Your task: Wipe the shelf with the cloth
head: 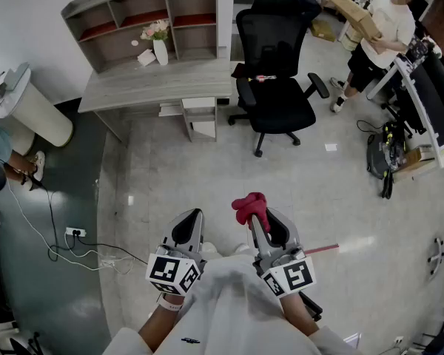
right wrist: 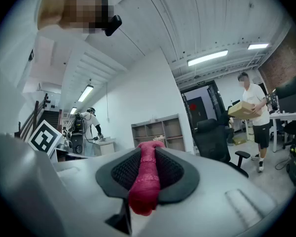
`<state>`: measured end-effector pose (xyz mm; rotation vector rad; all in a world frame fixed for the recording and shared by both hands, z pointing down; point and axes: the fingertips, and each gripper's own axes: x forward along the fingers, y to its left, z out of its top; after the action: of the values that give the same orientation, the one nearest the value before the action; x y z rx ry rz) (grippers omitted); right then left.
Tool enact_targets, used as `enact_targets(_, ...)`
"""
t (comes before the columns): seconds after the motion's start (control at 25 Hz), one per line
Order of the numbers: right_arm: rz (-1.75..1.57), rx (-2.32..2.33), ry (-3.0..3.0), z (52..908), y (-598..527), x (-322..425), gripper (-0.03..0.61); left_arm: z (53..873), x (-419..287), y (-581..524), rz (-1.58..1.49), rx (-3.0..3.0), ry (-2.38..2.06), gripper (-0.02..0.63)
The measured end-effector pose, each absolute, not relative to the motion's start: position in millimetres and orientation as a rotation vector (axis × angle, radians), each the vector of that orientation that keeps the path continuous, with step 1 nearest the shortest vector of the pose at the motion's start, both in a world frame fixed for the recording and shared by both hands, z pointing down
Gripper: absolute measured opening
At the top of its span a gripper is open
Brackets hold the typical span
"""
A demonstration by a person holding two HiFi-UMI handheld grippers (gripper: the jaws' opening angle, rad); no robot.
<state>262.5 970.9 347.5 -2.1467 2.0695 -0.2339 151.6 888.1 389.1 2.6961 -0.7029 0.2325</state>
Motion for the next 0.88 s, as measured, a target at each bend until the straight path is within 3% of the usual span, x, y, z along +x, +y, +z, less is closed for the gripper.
enact_targets(0.88, -0.228, -1.958, 2.194, 342, 872, 187, 0.090, 379, 56, 825, 0.113, 2.624, -0.916, 0.006)
